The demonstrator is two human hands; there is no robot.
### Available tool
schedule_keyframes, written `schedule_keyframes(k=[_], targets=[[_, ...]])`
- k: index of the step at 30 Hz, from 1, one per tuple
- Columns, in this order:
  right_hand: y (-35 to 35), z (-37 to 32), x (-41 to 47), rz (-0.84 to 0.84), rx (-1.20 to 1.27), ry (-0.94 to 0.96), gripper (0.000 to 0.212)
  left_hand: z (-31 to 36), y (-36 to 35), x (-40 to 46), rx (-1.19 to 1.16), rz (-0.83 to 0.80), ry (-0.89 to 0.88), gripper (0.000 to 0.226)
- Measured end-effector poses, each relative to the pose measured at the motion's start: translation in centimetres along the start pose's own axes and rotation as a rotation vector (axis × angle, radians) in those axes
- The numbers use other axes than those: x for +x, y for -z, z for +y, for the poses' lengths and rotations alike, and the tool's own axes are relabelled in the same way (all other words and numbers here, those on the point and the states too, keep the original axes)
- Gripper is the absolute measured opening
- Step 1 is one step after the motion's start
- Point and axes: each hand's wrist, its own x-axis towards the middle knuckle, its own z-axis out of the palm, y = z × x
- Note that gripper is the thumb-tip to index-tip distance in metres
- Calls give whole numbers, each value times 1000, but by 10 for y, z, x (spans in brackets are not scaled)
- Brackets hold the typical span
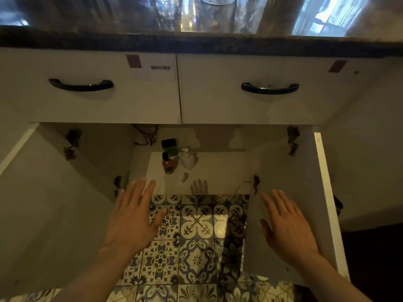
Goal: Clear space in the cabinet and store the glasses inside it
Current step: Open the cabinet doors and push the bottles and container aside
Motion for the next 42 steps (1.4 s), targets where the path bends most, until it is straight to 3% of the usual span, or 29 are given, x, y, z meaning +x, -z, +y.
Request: schedule_keyframes(k=[12, 28, 36, 42], targets=[[6, 30, -7, -62, -96, 31, 68, -3, -5, 3, -12, -3, 25, 80], [7, -149, 101, 66, 221, 218, 65, -19, -34, 38, -79, 15, 71, 79], [-48, -193, 170, 42, 206, 201, 67, -58, -102, 105, -94, -9, 53, 76], [-119, -219, 234, -108, 174, 95, 54, -103, -174, 162, -85, -12, 9, 75]])
